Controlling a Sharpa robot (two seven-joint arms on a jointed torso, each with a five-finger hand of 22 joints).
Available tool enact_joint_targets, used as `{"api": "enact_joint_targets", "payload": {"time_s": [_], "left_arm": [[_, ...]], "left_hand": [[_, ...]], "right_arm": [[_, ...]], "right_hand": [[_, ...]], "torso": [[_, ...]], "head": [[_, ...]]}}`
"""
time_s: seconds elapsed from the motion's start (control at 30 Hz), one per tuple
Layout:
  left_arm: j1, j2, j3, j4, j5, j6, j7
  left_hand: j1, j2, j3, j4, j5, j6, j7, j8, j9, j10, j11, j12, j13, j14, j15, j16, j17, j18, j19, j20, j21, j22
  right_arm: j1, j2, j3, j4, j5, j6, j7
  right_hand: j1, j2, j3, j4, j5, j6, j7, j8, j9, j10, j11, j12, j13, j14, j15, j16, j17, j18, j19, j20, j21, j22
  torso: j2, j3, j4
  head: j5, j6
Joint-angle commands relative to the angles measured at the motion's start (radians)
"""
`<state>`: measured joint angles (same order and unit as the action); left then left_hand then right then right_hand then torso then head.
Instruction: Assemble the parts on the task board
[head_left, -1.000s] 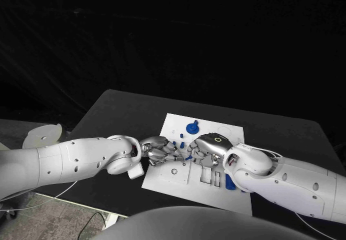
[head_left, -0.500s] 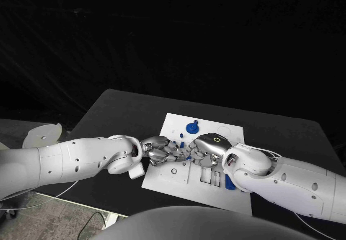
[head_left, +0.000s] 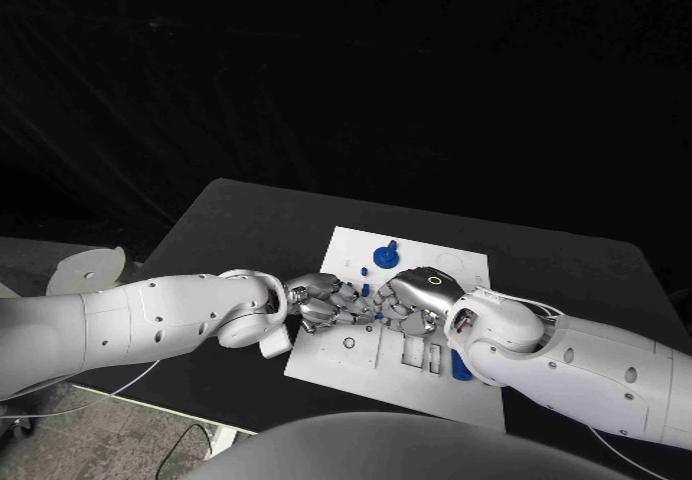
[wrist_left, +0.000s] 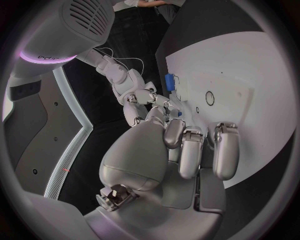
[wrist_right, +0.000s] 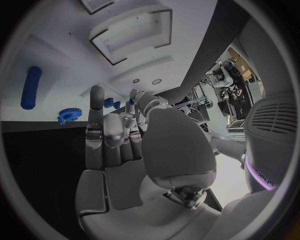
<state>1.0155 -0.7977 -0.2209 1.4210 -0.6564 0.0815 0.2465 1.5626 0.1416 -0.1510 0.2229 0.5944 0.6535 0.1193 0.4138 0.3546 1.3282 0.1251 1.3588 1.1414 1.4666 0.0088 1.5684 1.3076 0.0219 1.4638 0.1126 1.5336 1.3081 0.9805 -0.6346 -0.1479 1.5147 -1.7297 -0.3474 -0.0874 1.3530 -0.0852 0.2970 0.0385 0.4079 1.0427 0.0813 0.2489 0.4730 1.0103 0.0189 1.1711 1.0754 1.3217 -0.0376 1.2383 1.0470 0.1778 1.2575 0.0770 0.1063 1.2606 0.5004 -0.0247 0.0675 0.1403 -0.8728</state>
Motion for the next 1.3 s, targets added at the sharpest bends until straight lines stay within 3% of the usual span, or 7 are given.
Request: {"api": "enact_joint_targets", "payload": {"time_s": [0.03, 0.63, 1.3], "left_arm": [[-0.001, 0.004, 0.000, -0.004, -0.001, 0.026, -0.009], [-0.002, 0.015, 0.000, -0.017, 0.001, 0.028, -0.018], [-0.009, 0.014, 0.000, -0.024, -0.005, 0.031, -0.025]], "left_hand": [[-0.007, -0.002, 0.006, 0.002, 0.004, -0.010, 0.001, -0.004, -0.001, 0.243, -0.084, 0.212, 0.429, 0.104, -0.008, 0.002, 0.263, -0.003, 0.032, 0.000, -0.003, 0.222], [-0.001, -0.002, 0.020, 0.001, 0.005, -0.010, 0.002, -0.011, -0.005, 0.243, -0.082, 0.212, 0.429, 0.104, -0.006, 0.002, 0.263, 0.000, 0.022, 0.002, -0.009, 0.217], [-0.001, -0.007, 0.034, 0.004, 0.002, -0.018, 0.004, -0.026, -0.012, 0.243, -0.081, 0.212, 0.429, 0.104, -0.004, 0.002, 0.263, 0.002, 0.011, 0.003, -0.015, 0.212]], "right_arm": [[-0.001, 0.000, 0.000, 0.003, -0.004, -0.016, 0.012], [-0.003, -0.009, 0.000, 0.031, 0.014, -0.028, 0.028], [-0.003, -0.011, 0.000, 0.030, 0.022, -0.017, 0.026]], "right_hand": [[0.009, -0.002, 0.005, -0.001, 0.005, 0.007, -0.001, 0.005, 0.000, -0.006, -0.001, -0.003, 0.001, -0.005, 0.001, -0.005, 0.001, 0.003, -0.002, -0.002, -0.006, 0.002], [0.005, -0.004, 0.005, 0.000, 0.002, 0.004, 0.001, 0.004, 0.002, -0.005, 0.001, -0.003, 0.002, -0.006, 0.002, -0.006, -0.001, 0.003, -0.002, -0.001, -0.007, 0.004], [0.006, -0.004, 0.009, -0.002, 0.014, 0.002, 0.002, 0.003, 0.005, -0.004, 0.001, -0.004, 0.002, -0.009, 0.003, -0.009, -0.006, 0.002, -0.003, -0.001, -0.007, 0.007]], "torso": [[0.000, 0.0001, 0.0002], [0.000, 0.0000, 0.0004], [0.000, -0.0002, 0.0005]], "head": [[0.001, 0.000], [0.005, 0.000], [0.010, 0.000]]}}
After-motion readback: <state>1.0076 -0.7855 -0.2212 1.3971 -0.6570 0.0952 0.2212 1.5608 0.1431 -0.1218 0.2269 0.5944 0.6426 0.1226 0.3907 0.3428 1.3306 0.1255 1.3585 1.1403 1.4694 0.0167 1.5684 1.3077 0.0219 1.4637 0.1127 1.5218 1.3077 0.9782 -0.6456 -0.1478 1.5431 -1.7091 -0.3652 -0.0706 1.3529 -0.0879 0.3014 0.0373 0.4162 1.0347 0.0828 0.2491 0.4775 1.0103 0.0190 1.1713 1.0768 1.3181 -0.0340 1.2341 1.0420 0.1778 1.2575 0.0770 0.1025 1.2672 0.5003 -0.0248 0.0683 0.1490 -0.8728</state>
